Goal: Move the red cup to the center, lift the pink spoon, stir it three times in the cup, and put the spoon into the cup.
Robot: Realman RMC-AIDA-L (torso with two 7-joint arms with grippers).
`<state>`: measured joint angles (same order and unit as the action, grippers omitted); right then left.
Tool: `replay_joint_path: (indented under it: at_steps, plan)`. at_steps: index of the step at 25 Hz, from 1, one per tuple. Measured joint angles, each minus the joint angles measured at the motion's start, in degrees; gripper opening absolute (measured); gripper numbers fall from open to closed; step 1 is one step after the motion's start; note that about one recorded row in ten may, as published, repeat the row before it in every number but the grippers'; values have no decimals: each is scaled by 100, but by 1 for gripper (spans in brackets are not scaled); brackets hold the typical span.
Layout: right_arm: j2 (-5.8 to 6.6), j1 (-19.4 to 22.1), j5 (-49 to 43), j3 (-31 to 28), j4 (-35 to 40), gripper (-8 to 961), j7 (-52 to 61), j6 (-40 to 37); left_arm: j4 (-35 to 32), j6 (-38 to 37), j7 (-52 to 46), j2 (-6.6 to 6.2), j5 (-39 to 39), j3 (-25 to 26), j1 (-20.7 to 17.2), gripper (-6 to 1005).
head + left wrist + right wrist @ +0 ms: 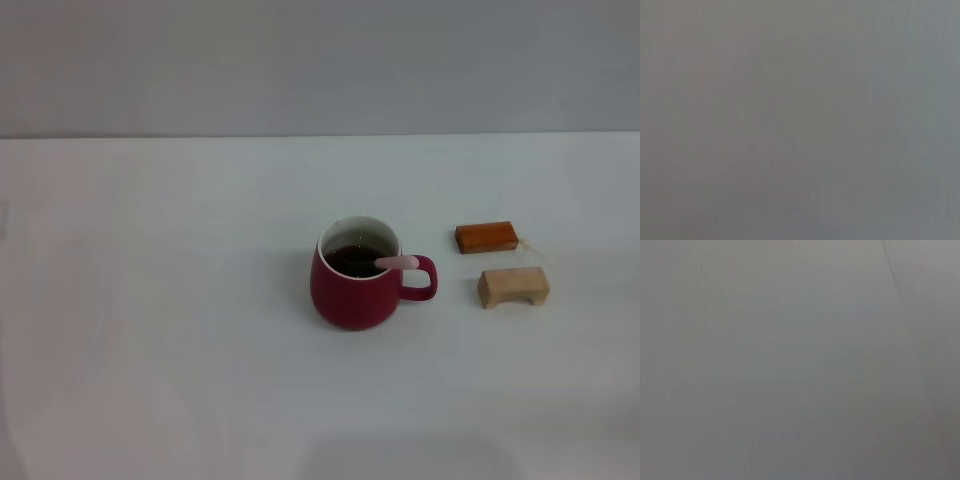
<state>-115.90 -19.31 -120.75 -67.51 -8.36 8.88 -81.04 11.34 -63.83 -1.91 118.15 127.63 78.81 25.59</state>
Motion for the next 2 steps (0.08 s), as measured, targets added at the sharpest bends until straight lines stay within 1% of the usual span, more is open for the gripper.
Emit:
replay_joint_path:
  at_steps: [2]
  plan:
    - [16,-3,-10,3,21,733,0,-3,-1,-4,-57,12,-2,0,-14,843]
